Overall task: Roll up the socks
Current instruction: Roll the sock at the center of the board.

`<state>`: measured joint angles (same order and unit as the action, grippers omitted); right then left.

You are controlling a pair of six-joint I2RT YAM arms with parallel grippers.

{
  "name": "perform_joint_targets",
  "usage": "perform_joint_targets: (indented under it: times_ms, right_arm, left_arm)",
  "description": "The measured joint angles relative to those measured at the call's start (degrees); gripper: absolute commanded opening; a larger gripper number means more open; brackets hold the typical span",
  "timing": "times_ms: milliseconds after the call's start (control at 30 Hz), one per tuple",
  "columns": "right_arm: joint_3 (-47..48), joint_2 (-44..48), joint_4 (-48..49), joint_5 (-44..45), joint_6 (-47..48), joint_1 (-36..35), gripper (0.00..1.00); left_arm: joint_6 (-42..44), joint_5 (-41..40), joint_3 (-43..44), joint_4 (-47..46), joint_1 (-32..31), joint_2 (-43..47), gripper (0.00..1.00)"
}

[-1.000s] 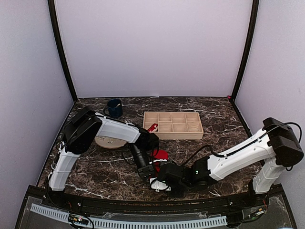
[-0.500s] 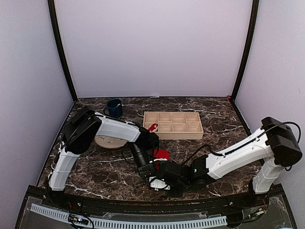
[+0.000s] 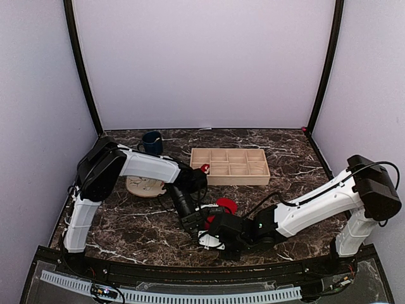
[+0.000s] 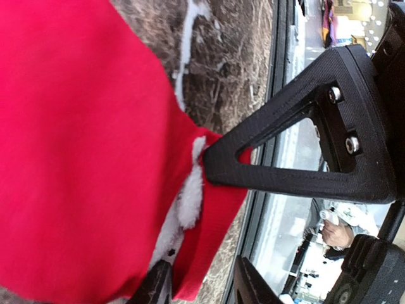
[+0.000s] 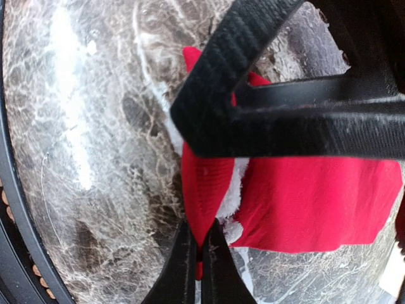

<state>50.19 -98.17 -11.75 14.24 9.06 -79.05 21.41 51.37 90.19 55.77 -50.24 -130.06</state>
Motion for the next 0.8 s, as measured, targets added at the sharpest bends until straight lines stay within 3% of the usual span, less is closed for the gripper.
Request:
perform_joint_targets:
  times_ms: [800]
  right_arm:
    - [0.3,0.0,0.2,-2.9,-6.7,3.0,0.0]
  left_arm:
    - [-4.2,-6.5,-8.3,-11.3,4.2,8.0,0.37]
